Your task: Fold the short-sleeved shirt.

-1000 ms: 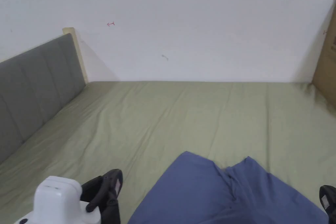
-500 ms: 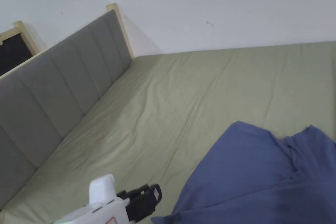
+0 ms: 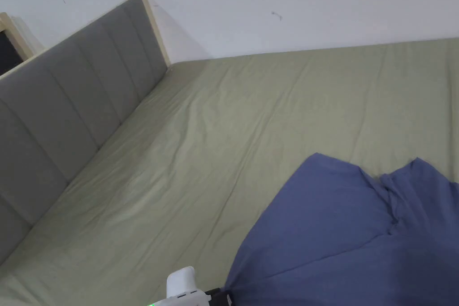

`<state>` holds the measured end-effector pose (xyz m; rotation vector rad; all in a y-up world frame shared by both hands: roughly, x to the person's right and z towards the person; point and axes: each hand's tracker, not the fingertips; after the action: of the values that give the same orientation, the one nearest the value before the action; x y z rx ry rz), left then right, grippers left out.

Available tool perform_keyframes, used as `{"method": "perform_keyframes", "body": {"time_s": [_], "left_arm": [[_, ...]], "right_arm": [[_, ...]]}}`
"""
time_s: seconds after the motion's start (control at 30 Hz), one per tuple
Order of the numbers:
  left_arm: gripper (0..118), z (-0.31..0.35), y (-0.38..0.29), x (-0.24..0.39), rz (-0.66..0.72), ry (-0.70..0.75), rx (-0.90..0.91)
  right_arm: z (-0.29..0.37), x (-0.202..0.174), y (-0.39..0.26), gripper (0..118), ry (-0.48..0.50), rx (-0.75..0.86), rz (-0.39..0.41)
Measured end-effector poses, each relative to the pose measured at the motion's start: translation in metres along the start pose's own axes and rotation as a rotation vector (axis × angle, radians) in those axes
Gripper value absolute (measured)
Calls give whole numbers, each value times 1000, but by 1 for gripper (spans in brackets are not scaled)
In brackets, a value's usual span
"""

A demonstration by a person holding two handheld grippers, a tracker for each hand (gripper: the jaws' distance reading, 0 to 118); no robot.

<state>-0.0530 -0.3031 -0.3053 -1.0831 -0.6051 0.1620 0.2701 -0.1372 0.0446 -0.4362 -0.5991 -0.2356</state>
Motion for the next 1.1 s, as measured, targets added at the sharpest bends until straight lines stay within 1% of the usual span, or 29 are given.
{"method": "perform_keyframes", "body": {"time_s": [0.13, 0.23, 0.27, 0.33, 0.37, 0.4, 0.43, 0.5, 0.53, 0.6, 0.63, 0.7, 0.77, 0.87, 0.93, 0.97, 1.0, 1.07, 1.1], "left_arm": [[6, -13, 1, 4, -11, 21, -16], [6, -14, 4, 4, -25, 32, -37], [6, -14, 5, 6, -34, 37, -42], [6, -14, 6, 10, -78, 56, -58], [6, -14, 7, 12, -85, 62, -61], [6, -15, 7, 14, -102, 71, -67], [6, -16, 7, 15, -124, 78, -70], [6, -15, 8, 15, -121, 81, -73], [6, -15, 8, 15, -117, 81, -77], [6, -15, 10, 15, -110, 80, -83], [6, -15, 10, 16, -104, 82, -84], [6, -15, 9, 16, -103, 87, -84], [6, -15, 9, 17, -102, 92, -84], [6, -14, 8, 20, -95, 97, -84], [6, -14, 8, 22, -92, 99, -83], [6, -13, 7, 23, -93, 98, -84], [6, -14, 8, 23, -93, 97, -83], [6, -13, 8, 24, -87, 95, -83], [6, -13, 8, 24, -83, 92, -84]], "right_arm": [[-2, 7, -2, 0, -29, -22, 8], [-8, 17, 4, 0, -27, -30, 3], [-14, 21, 9, 4, -25, -38, 7], [-40, 35, 26, 59, -25, -124, 33], [-54, 42, 33, 74, -10, -154, 38], [-74, 55, 38, 76, 12, -188, 36], [-94, 64, 46, 76, 32, -222, 36], [-141, 77, 61, 76, 54, -305, 53], [-169, 89, 61, 76, 65, -351, 57], [-220, 100, 65, 76, 62, -427, 74], [-236, 102, 63, 76, 76, -484, 104], [-290, 109, 57, 76, 78, -555, 125], [-325, 112, 51, 76, 97, -600, 120], [-361, 111, 36, 76, 54, -670, 158], [-370, 109, 26, 68, 58, -706, 176], [-373, 109, 21, 60, 64, -730, 180], [-374, 107, 14, 55, 65, -750, 193], [-367, 100, 13, 51, 54, -711, 207], [-367, 100, 13, 43, 57, -712, 203]]}}
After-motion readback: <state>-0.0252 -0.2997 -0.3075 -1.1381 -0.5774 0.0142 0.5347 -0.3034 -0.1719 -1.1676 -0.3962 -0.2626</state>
